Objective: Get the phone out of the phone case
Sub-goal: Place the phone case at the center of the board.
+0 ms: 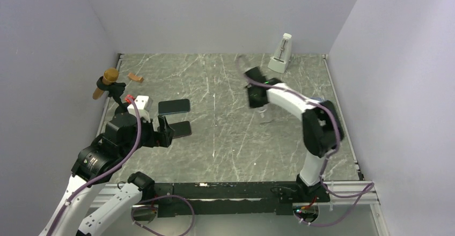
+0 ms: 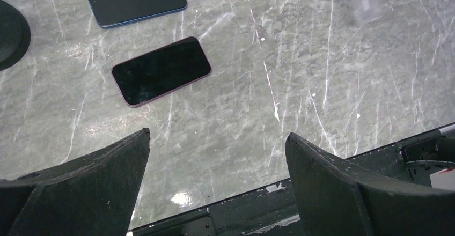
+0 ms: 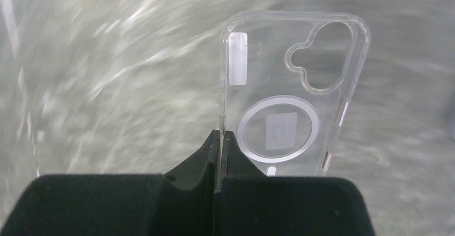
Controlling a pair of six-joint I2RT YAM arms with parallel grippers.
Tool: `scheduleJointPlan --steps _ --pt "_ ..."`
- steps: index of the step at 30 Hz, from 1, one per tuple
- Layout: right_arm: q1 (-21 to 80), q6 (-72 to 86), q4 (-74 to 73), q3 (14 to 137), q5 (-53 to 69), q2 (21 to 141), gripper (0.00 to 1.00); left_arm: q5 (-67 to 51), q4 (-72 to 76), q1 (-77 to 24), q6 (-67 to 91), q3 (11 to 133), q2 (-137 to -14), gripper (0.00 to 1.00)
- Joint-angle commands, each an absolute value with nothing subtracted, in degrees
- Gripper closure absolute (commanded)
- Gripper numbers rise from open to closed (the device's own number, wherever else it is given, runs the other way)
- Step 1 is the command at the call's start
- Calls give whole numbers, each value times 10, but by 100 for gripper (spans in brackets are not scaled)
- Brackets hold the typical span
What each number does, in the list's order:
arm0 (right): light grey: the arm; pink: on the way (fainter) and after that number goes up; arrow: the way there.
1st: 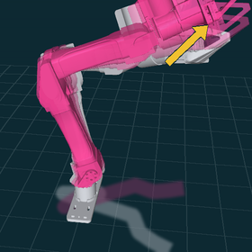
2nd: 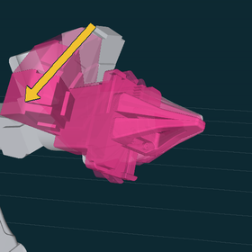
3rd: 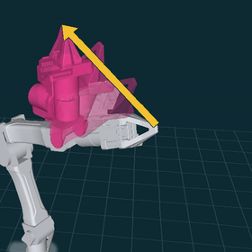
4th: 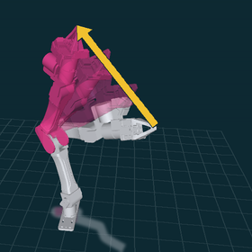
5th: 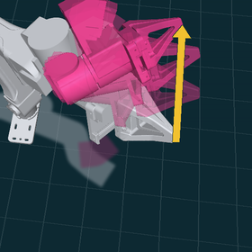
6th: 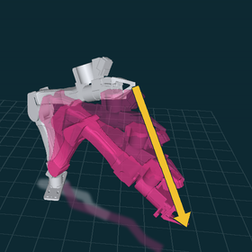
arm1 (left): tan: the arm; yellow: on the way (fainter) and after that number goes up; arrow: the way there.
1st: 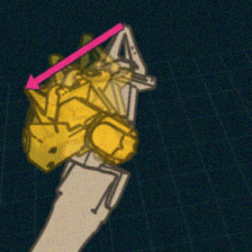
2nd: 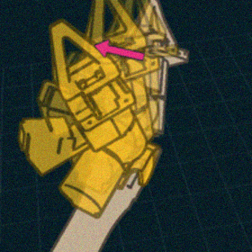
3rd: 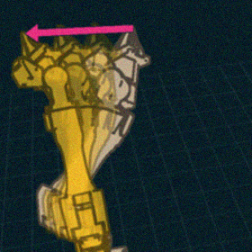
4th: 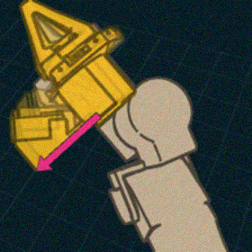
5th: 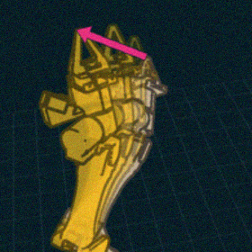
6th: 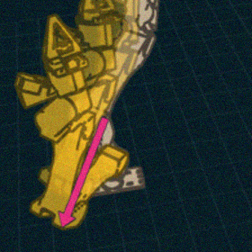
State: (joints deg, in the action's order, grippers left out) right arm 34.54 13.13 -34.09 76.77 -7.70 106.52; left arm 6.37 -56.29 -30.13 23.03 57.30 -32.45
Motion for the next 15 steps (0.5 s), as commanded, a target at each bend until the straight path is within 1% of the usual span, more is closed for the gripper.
scheduleJointPlan --steps 1,4,9,12,15 --pt "215 330 -339 735 -152 968 100 67 -535 -300 213 576 -323 1" --pt "125 436 -409 723 -155 950 100 72 -533 -300 208 579 -321 1" --pt "-30 584 -486 693 -109 951 100 78 -533 -300 199 585 -323 1" --pt "-82 631 -528 698 -115 970 100 77 -533 -300 195 589 -323 1" --pt "-121 655 -514 685 -111 974 100 74 -535 -300 194 591 -321 1"
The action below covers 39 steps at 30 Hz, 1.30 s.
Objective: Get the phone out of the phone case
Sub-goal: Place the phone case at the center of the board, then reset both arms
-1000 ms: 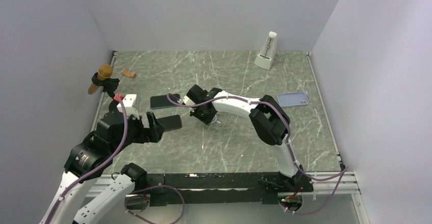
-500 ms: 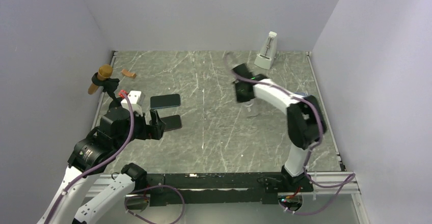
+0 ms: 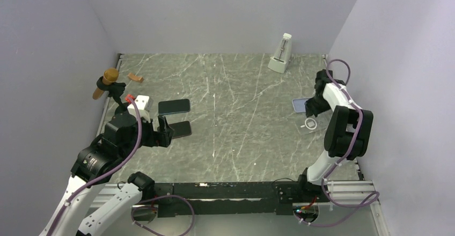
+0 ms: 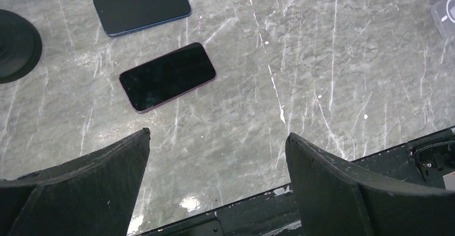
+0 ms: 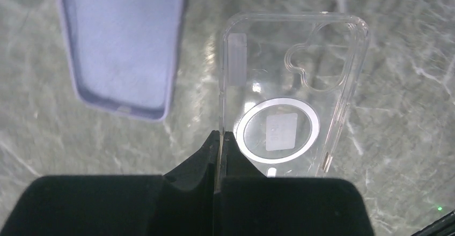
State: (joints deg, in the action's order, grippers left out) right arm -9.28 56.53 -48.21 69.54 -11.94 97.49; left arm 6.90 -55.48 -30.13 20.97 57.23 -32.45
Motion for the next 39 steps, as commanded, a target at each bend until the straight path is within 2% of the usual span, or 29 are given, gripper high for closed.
scheduleJointPlan --steps 1,9,10,13,16,17,19,24,27,30,34,39 --pt "-132 659 -497 677 -109 972 100 74 -535 -299 195 590 -321 0" --pt "-155 676 -459 696 -126 1034 100 64 -544 -300 205 594 -314 1" --pt "-155 674 -456 700 -133 1039 97 61 -544 -299 205 594 -314 1" --pt "-155 659 -463 716 -139 1043 72 56 -546 -300 206 595 -315 1" --pt "-149 623 -468 713 -148 1014 37 50 -544 -300 212 592 -315 1" --pt "-147 610 -472 709 -153 998 29 49 -543 -300 215 591 -315 1" --pt "-139 564 -468 690 -153 955 18 42 -539 -299 218 587 -314 1" --pt "-64 412 -475 661 -105 857 2 34 -516 -299 236 569 -313 1" --pt "57 339 -488 647 -105 788 0 45 -491 -300 258 554 -300 1" --pt "135 304 -472 608 -60 670 0 69 -479 -300 293 547 -281 1" --pt "160 317 -430 537 39 500 0 92 -465 -300 340 528 -243 1" --pt "160 369 -455 508 36 369 0 138 -455 -300 422 493 -177 1"
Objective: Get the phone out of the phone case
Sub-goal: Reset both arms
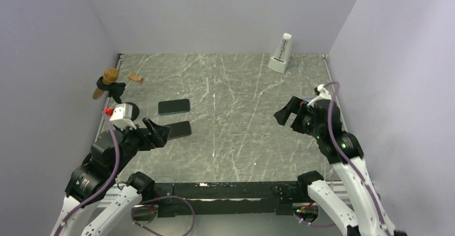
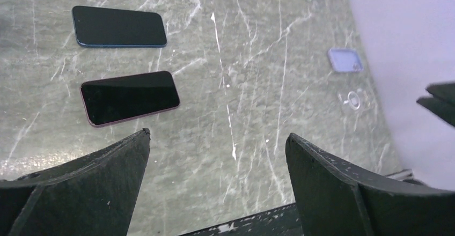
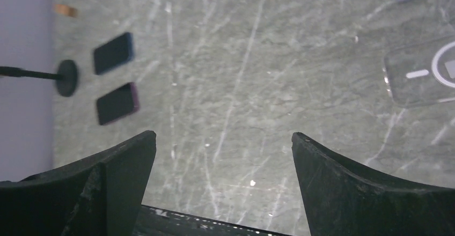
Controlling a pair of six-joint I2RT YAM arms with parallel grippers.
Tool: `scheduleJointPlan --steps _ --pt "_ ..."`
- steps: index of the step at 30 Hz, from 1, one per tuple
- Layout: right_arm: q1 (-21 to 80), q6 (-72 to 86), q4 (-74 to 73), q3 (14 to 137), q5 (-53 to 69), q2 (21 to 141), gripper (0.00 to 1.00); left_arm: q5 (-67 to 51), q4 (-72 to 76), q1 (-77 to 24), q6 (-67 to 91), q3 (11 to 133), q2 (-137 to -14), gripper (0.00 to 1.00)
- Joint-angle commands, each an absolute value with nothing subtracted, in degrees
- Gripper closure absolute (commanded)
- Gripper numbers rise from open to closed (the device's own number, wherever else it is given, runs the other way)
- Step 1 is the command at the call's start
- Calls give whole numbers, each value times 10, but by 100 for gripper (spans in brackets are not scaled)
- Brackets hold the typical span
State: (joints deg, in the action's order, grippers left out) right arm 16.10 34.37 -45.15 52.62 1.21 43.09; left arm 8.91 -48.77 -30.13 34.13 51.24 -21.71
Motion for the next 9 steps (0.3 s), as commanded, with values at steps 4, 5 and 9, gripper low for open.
scheduleJointPlan --steps 4,5,9 --pt "160 393 -466 478 51 306 0 151 -435 -300 455 457 -132 1" --pt "159 394 -466 468 58 289 0 150 -431 -300 453 449 -126 1" --pt "159 403 -460 452 68 200 0 149 -448 -300 457 441 -113 1"
